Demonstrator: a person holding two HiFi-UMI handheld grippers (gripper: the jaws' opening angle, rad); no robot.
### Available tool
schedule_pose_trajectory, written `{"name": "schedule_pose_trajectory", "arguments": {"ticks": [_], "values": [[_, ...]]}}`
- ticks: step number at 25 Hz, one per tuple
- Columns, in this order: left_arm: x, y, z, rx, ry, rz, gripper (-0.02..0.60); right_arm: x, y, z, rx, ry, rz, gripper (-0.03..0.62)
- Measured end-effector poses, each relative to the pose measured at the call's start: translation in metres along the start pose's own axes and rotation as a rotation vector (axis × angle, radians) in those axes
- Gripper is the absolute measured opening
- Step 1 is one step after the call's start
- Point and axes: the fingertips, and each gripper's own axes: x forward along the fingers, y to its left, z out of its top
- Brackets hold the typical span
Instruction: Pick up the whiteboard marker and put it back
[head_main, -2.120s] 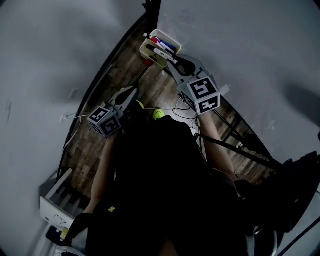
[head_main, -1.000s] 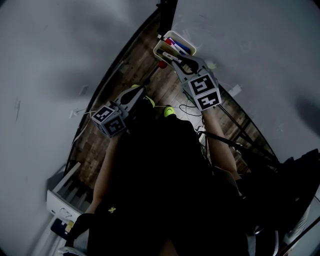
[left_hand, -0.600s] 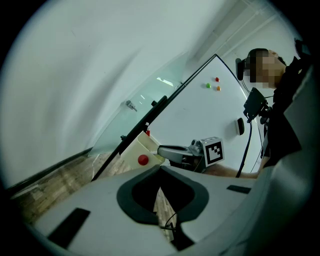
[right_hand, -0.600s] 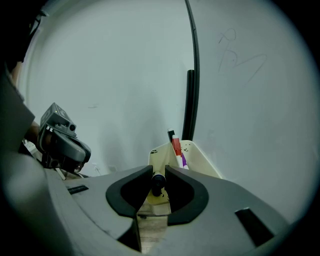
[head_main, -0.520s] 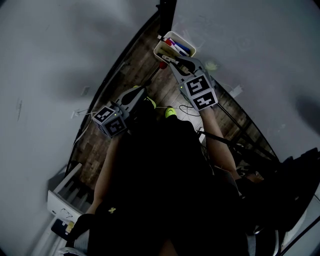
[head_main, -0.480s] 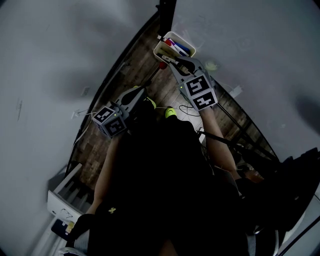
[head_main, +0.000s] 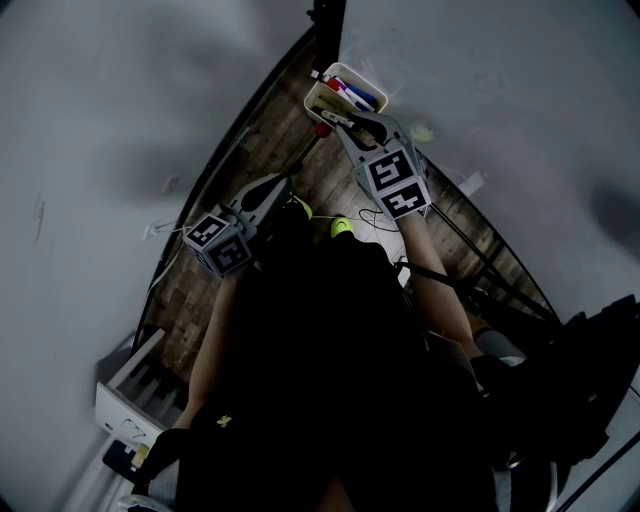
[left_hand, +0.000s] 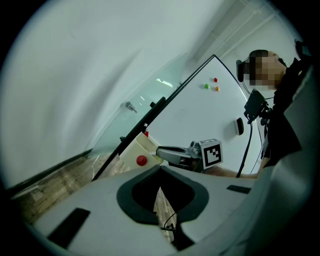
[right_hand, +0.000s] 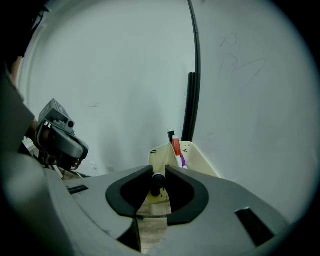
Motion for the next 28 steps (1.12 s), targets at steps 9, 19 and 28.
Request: {"name": "schedule_pose_trajectory", "arguments": {"ticks": [9, 19, 28], "values": [[0.005, -0.010, 0.005, 0.011, 0.029, -0.023, 0.015, -0.007, 0.009, 0.007, -0.002, -0.034, 0.016, 0.135], [0.022, -0.036, 0.014, 0.081, 0.021, -0.041, 0.015, -0.040, 0.010, 0.011, 0.009, -0.099, 0.003, 0.137], [-0.007, -0.055, 0.013, 0.107, -0.006, -0.027, 0.015, -0.063, 0.027, 0.010, -0.006, -0.107, -0.001, 0.137]]}}
